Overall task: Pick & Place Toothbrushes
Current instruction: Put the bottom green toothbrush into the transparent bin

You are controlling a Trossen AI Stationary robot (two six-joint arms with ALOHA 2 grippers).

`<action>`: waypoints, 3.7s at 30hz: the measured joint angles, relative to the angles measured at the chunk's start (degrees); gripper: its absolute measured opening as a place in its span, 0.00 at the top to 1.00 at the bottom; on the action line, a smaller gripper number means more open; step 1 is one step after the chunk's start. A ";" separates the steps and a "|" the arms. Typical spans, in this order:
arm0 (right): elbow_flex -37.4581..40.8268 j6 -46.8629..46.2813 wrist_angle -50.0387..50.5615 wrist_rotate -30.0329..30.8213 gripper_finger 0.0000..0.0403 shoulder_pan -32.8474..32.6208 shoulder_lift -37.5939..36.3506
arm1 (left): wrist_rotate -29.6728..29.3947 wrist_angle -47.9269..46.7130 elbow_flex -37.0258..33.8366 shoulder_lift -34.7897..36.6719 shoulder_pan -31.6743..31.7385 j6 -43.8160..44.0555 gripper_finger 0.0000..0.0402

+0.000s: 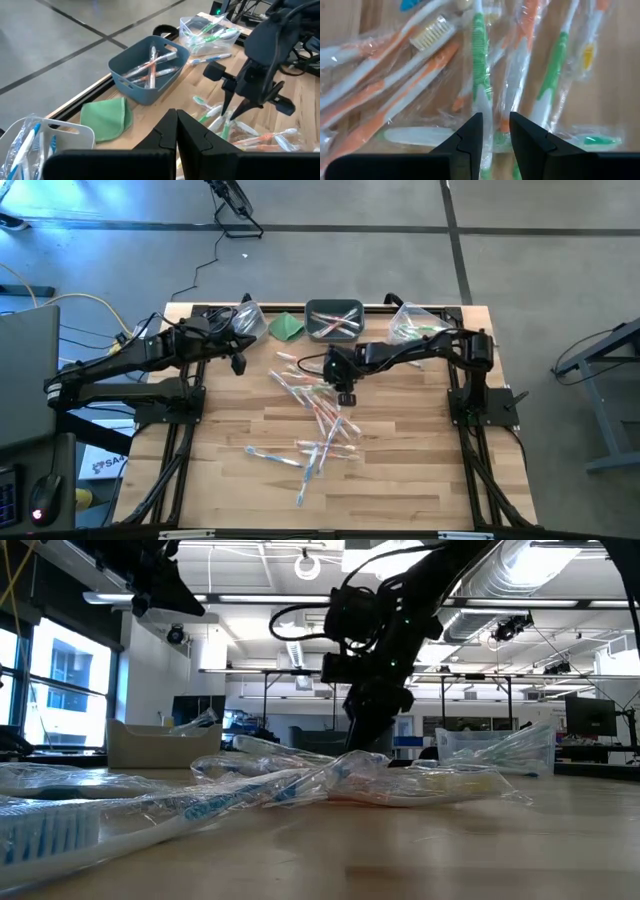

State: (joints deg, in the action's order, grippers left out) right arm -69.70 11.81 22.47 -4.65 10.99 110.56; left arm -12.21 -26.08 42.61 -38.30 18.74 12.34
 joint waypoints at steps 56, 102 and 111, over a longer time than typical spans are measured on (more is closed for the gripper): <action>0.03 -1.16 4.47 3.70 0.91 -0.49 -3.63 | -0.55 -0.20 0.00 0.00 0.00 1.49 1.00; 0.01 -1.70 3.92 3.02 0.94 -0.37 -5.21 | -0.50 -1.09 0.02 -0.02 -0.02 1.49 1.00; 0.01 -1.49 3.86 5.46 0.89 -0.34 -4.36 | -0.48 -1.08 0.02 -0.02 0.00 1.48 1.00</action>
State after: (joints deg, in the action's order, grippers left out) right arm -69.69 10.33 26.32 0.81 10.66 106.19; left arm -12.69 -27.16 42.63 -38.33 18.74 13.82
